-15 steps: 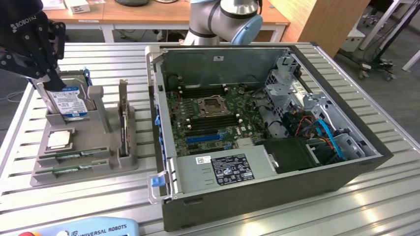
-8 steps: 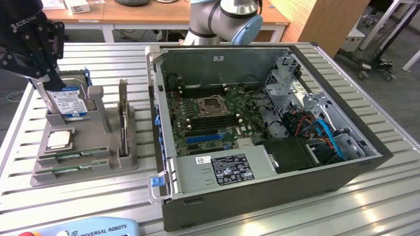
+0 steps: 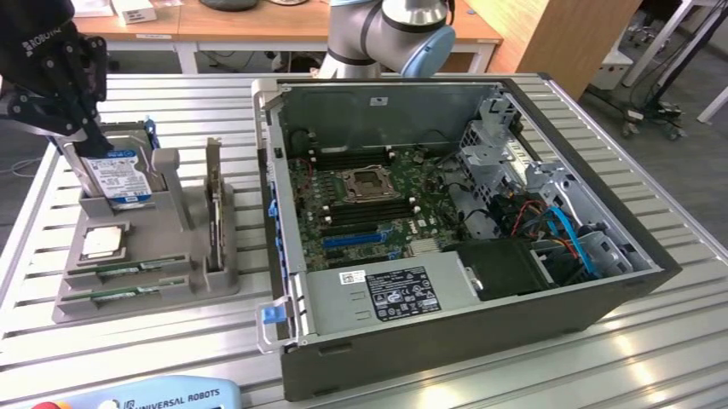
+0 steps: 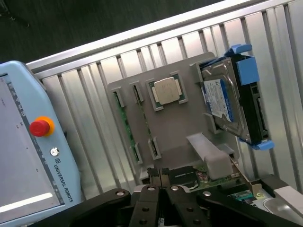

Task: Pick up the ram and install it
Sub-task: 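Pick up the ram and move it above insertion slot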

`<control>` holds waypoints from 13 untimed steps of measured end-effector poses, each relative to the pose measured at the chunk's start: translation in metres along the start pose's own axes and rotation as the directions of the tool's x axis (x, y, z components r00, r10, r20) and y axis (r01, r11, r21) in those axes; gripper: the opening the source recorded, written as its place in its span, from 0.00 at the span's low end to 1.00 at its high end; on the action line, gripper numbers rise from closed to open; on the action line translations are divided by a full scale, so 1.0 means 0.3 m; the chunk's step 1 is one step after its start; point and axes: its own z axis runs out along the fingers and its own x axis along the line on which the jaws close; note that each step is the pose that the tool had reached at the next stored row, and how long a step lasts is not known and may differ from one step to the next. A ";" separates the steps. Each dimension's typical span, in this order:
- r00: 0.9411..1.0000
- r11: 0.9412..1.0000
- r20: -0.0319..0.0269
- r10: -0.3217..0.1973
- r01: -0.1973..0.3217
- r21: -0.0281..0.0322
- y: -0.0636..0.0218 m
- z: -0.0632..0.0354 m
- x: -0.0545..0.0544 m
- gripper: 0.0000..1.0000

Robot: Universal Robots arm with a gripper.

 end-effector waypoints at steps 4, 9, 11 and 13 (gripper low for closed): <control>0.999 0.999 -0.002 -0.038 0.038 -0.015 0.000 0.000 0.000 0.10; 0.997 0.996 -0.006 -0.080 0.079 -0.040 -0.001 0.000 0.000 0.10; 0.995 0.994 -0.007 -0.095 0.095 -0.050 -0.001 0.001 -0.001 0.10; 0.994 0.992 -0.008 -0.110 0.110 -0.060 -0.003 0.001 -0.001 0.10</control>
